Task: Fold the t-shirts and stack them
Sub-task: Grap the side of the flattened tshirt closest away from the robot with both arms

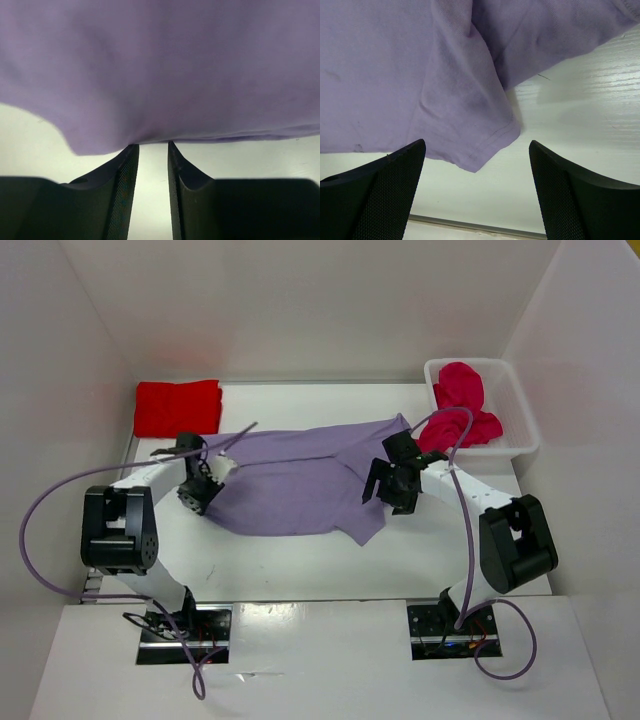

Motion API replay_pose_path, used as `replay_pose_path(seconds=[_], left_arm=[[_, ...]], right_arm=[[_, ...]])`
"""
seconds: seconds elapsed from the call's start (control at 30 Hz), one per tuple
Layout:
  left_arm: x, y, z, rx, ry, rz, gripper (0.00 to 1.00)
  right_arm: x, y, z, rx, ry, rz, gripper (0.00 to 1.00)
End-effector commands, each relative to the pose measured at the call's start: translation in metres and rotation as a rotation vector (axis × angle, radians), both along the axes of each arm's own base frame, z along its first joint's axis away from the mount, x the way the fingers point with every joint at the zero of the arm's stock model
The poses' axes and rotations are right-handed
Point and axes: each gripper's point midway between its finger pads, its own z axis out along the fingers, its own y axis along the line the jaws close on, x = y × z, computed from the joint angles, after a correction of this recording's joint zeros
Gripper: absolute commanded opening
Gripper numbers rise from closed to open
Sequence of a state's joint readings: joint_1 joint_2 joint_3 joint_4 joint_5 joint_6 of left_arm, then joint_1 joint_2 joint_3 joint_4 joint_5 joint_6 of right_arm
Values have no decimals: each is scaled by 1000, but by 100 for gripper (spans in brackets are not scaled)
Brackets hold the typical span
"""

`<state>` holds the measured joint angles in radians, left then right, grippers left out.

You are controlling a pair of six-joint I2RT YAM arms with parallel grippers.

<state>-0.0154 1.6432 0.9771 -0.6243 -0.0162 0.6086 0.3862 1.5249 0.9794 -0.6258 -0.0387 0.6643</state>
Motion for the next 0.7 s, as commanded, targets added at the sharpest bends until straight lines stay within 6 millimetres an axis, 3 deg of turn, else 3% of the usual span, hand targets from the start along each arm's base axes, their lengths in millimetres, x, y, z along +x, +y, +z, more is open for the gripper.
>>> replay_pose_path(seconds=[0.0,0.2,0.67], left_arm=[[-5,-1,3,-183,51,160,37],[-21,27,-26,-157,140,287,37],[34,39,6,-275,-25,338,42]], right_arm=[[3,4,6,19,-41,-4,89],[3,4,4,19,-42,-4,89],[-4,2,-3,4,-27,1,89]])
